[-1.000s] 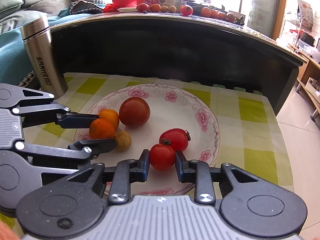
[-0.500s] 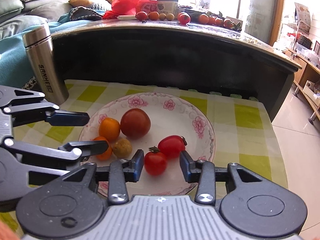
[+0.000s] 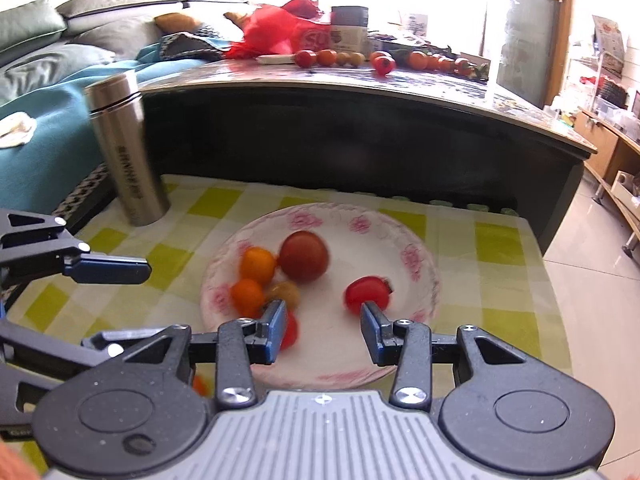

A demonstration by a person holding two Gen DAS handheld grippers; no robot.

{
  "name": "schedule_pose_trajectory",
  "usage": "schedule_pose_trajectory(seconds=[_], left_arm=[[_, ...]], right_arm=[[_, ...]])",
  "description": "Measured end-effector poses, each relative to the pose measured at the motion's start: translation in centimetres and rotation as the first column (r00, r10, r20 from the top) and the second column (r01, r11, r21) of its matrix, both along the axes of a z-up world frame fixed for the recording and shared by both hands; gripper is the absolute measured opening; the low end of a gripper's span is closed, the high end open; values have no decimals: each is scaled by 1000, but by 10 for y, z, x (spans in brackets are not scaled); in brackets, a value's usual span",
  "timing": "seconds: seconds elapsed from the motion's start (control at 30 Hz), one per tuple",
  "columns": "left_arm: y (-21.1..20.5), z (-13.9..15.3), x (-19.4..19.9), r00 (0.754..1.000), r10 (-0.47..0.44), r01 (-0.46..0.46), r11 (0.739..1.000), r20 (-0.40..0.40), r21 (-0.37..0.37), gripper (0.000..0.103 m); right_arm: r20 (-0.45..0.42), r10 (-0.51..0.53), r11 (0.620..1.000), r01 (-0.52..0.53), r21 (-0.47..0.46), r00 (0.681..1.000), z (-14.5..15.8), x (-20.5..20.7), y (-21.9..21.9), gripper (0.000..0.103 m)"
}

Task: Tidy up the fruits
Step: 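Open the right gripper to drop the cherry tomato while the left gripper releases the tangerine, then close the right gripper on the orange tangerine while the left gripper grasps the small brown fruit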

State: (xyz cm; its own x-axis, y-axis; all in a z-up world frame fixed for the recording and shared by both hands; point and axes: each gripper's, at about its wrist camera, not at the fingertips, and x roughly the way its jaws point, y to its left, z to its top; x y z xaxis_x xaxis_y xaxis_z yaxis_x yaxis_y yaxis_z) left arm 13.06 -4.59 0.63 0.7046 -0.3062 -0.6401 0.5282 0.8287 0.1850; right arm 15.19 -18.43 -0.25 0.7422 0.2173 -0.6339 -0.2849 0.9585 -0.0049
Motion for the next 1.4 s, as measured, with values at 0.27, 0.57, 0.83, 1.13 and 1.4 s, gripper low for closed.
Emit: schedule_pose_trajectory(seconds=[0.27,0.57,0.83,1.13,1.4], left_arm=[[17,-5,-33,998,-14,15,1000,-67,2,57],[28,-18,-49,992,-27,27,1000,-127,2,60],[24,-34,-53,986,-63,67,998,-155,21,60],[21,-46,-50,984,-66,73,997,-167,32,60],[16,-49,-47,988,-66,69,997,-141,16,60]], right_arm=[[-54,99,995,-99,17,994,-4,-38,25,46],[-112,172,985,-172,7,979,-25,-44,46,46],[-143,198,980,-194,40,970,-37,-30,56,46],[-187,197,980,-186,74,962,-45,-18,61,40],[-225,117,992,-105,66,967,-38,-25,37,39]])
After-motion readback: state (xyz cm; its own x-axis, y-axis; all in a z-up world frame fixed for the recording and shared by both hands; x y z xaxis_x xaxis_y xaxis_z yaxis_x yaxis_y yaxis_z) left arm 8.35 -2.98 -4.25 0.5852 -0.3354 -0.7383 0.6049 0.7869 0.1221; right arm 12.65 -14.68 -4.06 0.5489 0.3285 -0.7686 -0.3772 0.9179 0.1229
